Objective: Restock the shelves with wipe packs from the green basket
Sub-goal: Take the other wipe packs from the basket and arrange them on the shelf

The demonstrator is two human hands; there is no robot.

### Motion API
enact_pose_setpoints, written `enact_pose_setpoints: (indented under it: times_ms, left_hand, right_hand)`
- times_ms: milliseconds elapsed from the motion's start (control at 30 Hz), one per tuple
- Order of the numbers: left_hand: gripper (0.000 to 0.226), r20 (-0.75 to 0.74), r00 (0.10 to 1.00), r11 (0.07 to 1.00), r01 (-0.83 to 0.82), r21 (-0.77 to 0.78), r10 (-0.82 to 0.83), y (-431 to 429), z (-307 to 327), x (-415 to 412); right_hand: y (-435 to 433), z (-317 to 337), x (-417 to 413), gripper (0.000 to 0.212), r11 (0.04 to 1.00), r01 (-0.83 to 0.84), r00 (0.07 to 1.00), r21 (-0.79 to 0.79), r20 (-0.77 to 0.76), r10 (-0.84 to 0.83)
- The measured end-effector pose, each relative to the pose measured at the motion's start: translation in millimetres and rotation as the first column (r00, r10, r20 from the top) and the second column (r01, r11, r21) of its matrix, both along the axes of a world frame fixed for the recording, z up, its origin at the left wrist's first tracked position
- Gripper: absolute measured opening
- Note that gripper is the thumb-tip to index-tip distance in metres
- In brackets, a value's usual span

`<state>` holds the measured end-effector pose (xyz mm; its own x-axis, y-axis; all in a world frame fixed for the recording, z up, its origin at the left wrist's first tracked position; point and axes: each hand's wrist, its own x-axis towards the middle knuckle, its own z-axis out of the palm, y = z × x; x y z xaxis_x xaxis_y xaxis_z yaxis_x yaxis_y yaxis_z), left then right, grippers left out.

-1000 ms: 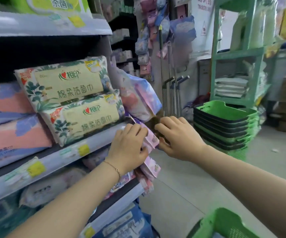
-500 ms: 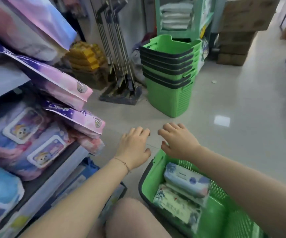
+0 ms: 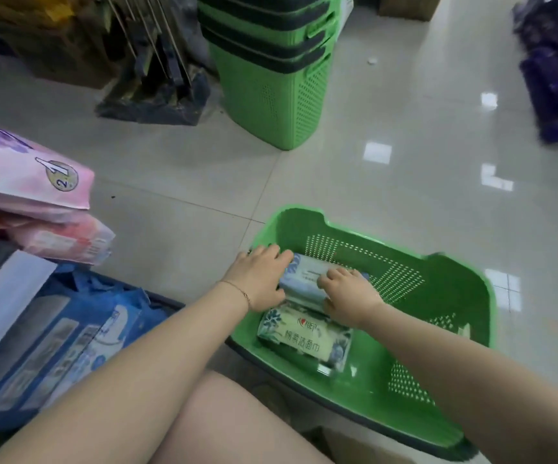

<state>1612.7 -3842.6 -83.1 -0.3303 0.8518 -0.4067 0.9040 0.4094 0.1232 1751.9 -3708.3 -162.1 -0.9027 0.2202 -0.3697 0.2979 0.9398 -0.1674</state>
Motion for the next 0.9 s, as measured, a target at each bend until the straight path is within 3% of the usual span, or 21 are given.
enact_pose_setpoints:
  times_ms: [100,200,333,500,767,833,900]
  left_hand:
    - [0.057,0.110,0.993,0.994,0.064,-0.094,-0.054,2,-16,-1]
    - [0.054,0.217,0.976,0.994,0.038,-0.105,-0.014,3,-32,1]
    - [0.053,0.314,0.948,0.998,-0.036,-0.053,0.051,6,-45,3]
    - [0.056,0.386,0.919,0.996,-0.088,-0.011,0.085,7,-51,-4]
    - [0.060,0.476,0.867,0.984,-0.175,0.018,0.146,4,-59,-14]
    - [0.060,0.489,0.859,0.982,-0.186,0.022,0.152,5,-59,-14]
    - [0.060,0.502,0.850,0.980,-0.198,0.021,0.161,5,-58,-15]
  right_hand:
    - [-23,-29,7,0.031,0.995,0.030,0.994,-0.098,0.111,-0.019]
    - [-41,-56,11,0.049,0.987,0.078,0.974,-0.137,0.223,-0.046]
    - [-49,-88,17,0.068,0.985,0.136,0.935,-0.103,0.343,-0.093]
    - [-47,-121,28,0.070,0.984,0.173,0.881,-0.049,0.454,-0.132]
    - [-52,-142,35,0.078,0.914,0.395,0.865,-0.091,0.371,-0.337]
    - [-53,-142,36,0.081,0.939,0.343,0.873,-0.031,0.380,-0.306]
    - [-55,-145,39,0.101,0.965,0.259,0.873,0.039,0.419,-0.251]
